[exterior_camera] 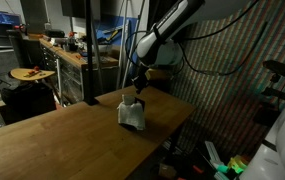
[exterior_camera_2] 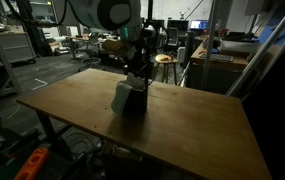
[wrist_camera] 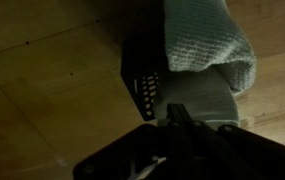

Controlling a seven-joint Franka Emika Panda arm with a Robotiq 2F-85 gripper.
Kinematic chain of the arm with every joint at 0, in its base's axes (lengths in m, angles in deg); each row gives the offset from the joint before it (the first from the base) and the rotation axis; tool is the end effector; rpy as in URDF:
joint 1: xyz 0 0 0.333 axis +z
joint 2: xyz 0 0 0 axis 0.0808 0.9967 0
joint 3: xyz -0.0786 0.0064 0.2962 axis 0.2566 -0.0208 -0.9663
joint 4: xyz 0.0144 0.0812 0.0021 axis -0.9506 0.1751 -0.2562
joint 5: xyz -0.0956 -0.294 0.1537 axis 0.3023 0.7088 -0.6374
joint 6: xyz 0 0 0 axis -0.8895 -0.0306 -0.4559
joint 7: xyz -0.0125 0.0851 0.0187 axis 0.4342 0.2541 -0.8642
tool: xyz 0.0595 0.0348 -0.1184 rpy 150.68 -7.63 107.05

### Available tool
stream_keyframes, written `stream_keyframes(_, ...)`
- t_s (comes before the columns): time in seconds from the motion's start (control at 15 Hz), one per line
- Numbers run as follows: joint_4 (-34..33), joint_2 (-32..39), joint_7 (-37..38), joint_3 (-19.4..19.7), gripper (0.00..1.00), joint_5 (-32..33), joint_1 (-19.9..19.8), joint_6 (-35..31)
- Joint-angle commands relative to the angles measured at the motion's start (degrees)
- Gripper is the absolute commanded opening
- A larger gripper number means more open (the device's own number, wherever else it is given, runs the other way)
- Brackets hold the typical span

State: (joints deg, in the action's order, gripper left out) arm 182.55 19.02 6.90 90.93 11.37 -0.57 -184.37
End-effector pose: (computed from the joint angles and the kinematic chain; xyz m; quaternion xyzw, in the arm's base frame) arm 0.4937 -0.1044 0.3217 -0.9848 0.1162 -0.1287 0.0060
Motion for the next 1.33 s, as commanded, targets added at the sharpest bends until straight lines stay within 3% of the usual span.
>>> stream_keyframes(0.0, 0.3, -2.5, -1.3, -1.4, 0.06, -4.4, -0.2, 0.4)
stream_keyframes(0.07, 0.2, -2.5, -1.0, -1.5, 0.31, -4.9, -0.1, 0.4)
stream_keyframes(0.2, 0.2, -2.5, -0.9, -1.8, 0.33, -5.6, 0.0, 0.6)
stream_keyframes(0.8, -1.2, -1.2, -0.2, -2.7, 0.99, -5.9, 0.4, 0.5)
stream_keyframes(1.27, -4.1, 1.4, -0.6, -4.6, 1.00, -7.3, 1.2, -0.2)
